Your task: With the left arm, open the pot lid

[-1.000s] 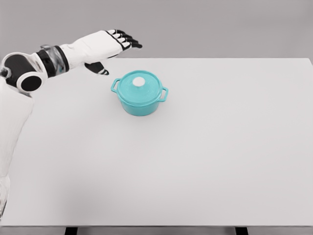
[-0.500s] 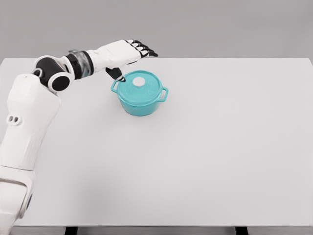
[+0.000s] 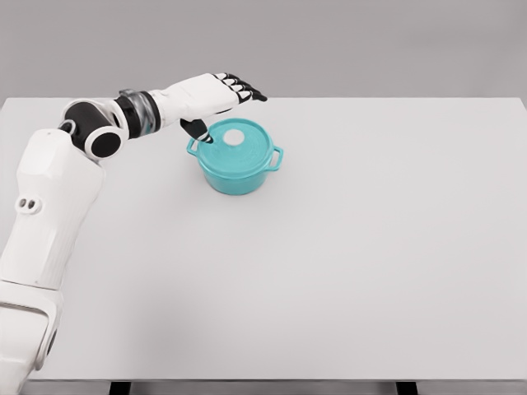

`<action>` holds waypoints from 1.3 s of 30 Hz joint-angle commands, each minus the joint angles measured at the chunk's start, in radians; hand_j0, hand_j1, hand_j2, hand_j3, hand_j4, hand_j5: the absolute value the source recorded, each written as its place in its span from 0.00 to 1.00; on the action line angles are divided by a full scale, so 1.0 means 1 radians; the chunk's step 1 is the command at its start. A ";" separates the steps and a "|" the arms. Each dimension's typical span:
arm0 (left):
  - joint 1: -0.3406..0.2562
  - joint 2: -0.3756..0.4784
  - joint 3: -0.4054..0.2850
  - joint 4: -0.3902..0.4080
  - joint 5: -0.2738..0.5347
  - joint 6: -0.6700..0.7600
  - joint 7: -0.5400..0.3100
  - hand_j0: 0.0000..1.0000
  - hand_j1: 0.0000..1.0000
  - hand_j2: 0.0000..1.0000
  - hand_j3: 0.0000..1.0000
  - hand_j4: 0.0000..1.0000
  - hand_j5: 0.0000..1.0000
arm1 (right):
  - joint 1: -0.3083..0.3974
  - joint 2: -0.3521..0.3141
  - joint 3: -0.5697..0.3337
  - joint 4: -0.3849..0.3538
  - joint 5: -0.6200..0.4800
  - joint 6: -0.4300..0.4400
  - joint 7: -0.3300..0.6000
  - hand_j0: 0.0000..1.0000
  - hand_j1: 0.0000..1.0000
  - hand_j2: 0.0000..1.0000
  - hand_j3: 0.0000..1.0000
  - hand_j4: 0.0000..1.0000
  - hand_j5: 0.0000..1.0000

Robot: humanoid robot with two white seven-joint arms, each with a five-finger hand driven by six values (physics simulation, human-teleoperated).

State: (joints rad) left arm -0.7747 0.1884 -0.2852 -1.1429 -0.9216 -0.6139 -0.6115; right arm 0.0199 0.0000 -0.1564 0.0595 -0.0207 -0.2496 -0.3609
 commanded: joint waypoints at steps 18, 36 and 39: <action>0.005 0.036 -0.002 -0.090 0.096 0.003 0.001 1.00 1.00 1.00 1.00 1.00 1.00 | 0.000 0.000 0.000 0.000 -0.001 0.000 0.000 1.00 1.00 1.00 1.00 1.00 1.00; 0.015 0.080 -0.086 -0.095 0.093 0.003 0.001 1.00 1.00 1.00 1.00 1.00 1.00 | 0.000 0.000 0.000 0.000 -0.001 0.000 0.000 1.00 1.00 1.00 1.00 1.00 1.00; 0.015 0.079 -0.089 -0.090 0.092 0.003 0.001 1.00 1.00 1.00 1.00 1.00 1.00 | 0.000 0.000 0.000 0.000 -0.001 0.000 0.000 1.00 1.00 1.00 1.00 1.00 1.00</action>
State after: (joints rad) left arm -0.7609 0.2651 -0.3721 -1.2348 -0.8343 -0.6138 -0.6115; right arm 0.0199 0.0000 -0.1563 0.0598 -0.0207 -0.2496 -0.3604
